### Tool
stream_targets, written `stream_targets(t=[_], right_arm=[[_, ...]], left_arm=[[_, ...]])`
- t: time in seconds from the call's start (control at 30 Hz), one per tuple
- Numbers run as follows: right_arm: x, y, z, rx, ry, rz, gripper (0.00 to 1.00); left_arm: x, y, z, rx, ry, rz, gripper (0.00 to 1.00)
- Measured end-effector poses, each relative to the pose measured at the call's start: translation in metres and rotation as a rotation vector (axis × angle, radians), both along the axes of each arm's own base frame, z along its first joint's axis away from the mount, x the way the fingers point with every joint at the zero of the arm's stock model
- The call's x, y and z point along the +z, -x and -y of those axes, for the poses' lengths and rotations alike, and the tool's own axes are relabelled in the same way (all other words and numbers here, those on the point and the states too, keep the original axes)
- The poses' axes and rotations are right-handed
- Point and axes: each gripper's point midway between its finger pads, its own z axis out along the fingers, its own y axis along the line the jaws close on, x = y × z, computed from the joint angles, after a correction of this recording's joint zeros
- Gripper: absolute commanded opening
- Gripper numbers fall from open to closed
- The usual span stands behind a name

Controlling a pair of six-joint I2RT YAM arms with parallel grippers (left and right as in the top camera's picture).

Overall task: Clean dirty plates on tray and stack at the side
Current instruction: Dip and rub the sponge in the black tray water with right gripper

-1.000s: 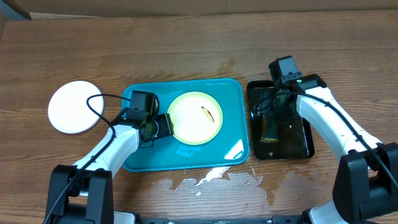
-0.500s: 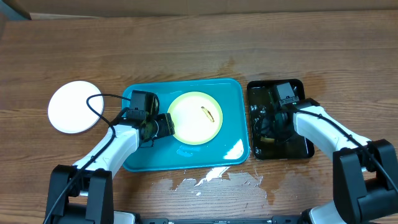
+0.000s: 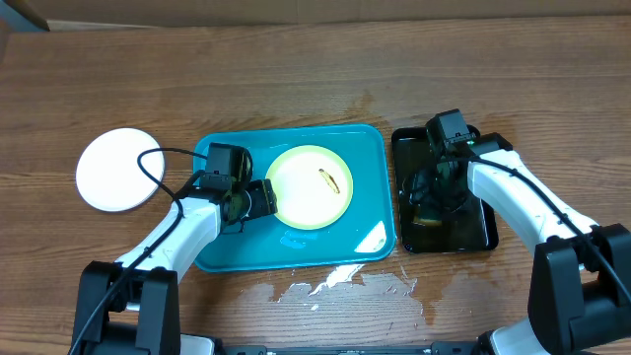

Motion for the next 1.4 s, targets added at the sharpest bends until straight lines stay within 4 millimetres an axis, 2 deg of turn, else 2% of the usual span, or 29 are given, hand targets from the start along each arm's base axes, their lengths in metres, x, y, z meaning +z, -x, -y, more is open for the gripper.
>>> stream_targets(t=[0.07, 0.2, 0.37, 0.57, 0.63, 0.7, 0.87, 0.93, 0.97, 1.0, 1.2, 1.3, 1.4], right_arm=[[-0.003, -0.004, -0.001, 0.0, -0.005, 0.021, 0.58], [-0.019, -0.004, -0.001, -0.002, -0.015, 0.054, 0.48], [-0.035, -0.001, 0.0, -0.001, -0.017, 0.077, 0.41], [-0.035, -0.002, 0.0, -0.001, -0.019, 0.091, 0.41], [-0.035, -0.002, 0.0, -0.001, -0.019, 0.092, 0.45], [-0.035, -0.002, 0.0, 0.0, -0.021, 0.092, 0.54], [-0.034, -0.001, -0.001, 0.002, -0.024, 0.09, 0.54], [-0.034, -0.001, -0.001, 0.002, -0.023, 0.089, 0.47], [-0.034, -0.001, -0.001, 0.002, -0.022, 0.089, 0.38], [-0.034, -0.001, 0.0, 0.003, -0.02, 0.089, 0.3], [-0.035, 0.001, 0.0, 0.003, -0.02, 0.084, 0.04], [-0.032, 0.009, 0.003, -0.002, -0.008, 0.036, 0.04], [-0.014, 0.012, 0.007, 0.003, 0.005, -0.018, 0.04]], left_arm=[[0.0, 0.0, 0.0, -0.007, -0.003, 0.001, 0.66], [0.0, 0.001, 0.0, -0.024, -0.01, 0.002, 0.61], [-0.002, 0.001, -0.001, -0.028, -0.014, 0.001, 0.6], [-0.003, -0.01, 0.002, -0.039, -0.014, -0.001, 0.54], [-0.003, -0.016, 0.004, -0.053, -0.014, -0.004, 0.53], [-0.003, -0.022, 0.006, -0.058, -0.01, -0.005, 0.49], [-0.003, -0.026, 0.01, -0.066, 0.007, -0.014, 0.46], [-0.003, -0.023, 0.013, -0.073, 0.012, -0.024, 0.45], [-0.003, -0.022, 0.014, -0.077, 0.013, -0.026, 0.44], [-0.003, -0.022, 0.015, -0.082, 0.014, -0.028, 0.41], [-0.005, -0.015, 0.028, -0.119, 0.02, -0.044, 0.18], [-0.006, -0.014, 0.028, -0.116, 0.021, -0.052, 0.09], [-0.007, -0.014, 0.028, -0.114, 0.022, -0.054, 0.06]])
